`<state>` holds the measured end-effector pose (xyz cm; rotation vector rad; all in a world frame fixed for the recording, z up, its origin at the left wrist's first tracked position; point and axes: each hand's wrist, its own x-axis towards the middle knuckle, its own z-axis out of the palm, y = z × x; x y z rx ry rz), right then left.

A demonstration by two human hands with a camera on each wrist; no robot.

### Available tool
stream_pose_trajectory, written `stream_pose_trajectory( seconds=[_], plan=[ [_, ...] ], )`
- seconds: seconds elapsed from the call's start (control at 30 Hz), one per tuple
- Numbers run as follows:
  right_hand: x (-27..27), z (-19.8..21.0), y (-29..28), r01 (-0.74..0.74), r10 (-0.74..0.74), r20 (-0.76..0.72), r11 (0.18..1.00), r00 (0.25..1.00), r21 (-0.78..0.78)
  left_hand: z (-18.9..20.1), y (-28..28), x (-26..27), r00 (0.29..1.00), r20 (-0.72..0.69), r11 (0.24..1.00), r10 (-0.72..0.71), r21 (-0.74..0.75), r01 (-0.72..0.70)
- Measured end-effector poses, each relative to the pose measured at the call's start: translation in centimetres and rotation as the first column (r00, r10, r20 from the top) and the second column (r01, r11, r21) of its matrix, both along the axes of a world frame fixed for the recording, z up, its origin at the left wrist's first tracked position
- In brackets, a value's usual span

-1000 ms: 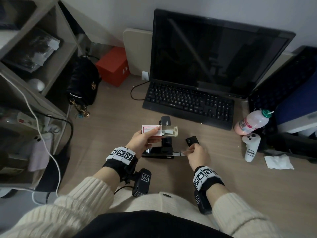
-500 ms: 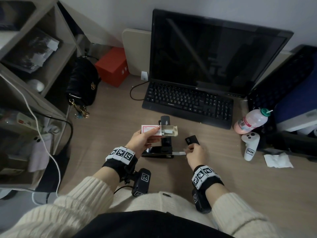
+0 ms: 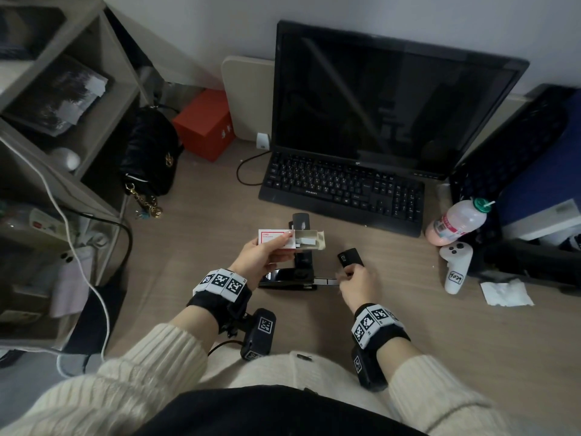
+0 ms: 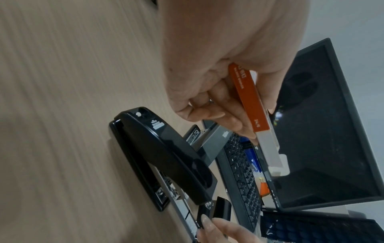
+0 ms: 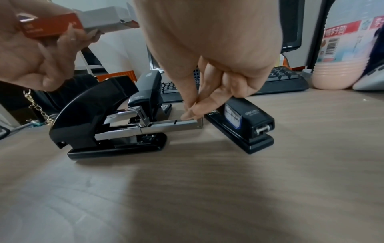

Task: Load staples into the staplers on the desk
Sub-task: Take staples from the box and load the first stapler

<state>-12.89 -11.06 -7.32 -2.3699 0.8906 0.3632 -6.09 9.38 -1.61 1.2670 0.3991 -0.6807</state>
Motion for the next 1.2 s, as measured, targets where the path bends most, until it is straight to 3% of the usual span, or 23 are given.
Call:
stream_pose_trajectory(
  seconds=[0.2, 0.6, 0.8, 0.87, 0.97, 1.07, 1.2],
  plan=[
    [-0.1, 0.5, 0.2, -0.006, 0.007, -0.016, 0.995, 1.000, 0.097, 0.2, 0.0, 0.0, 1.000, 0.003, 1.000, 0.009, -0.001, -0.009],
    [-1.1, 0.8, 0.5, -0.110, 0.109, 0.011, 0.984, 0.994, 0.138, 0.5, 0.2, -0.6, 1.000, 0.009, 1.000, 0.013, -0.021, -0.013],
    [-1.4, 1.6, 0.3, -0.062, 0.047, 0.096, 0.986, 0.994, 0.156, 0.5, 0.2, -1.3, 1.000, 0.012, 1.000, 0.015, -0.024, -0.015],
    [-1.1, 2.2, 0.3, -0.024, -0.023, 0.170, 0.963, 0.985, 0.268, 0.5, 0.0, -1.5, 1.000, 0.021, 1.000, 0.004, -0.017, -0.004],
    [-0.6, 3.3, 0.3, 0.007, -0.161, 0.265, 0.865, 0.951, 0.502, 0.4, -0.2, -1.7, 1.000, 0.016, 1.000, -0.006, -0.007, 0.006],
    [0.1, 4.8, 0.2, -0.030, -0.205, 0.305, 0.785, 0.930, 0.619, 0.4, -0.6, -1.8, 1.000, 0.006, 1.000, -0.013, -0.007, 0.013],
    [0.4, 6.2, 0.4, -0.146, -0.079, 0.351, 0.808, 0.933, 0.571, 0.3, -1.5, -1.9, 0.999, 0.004, 0.999, -0.034, -0.006, 0.034]
  ],
)
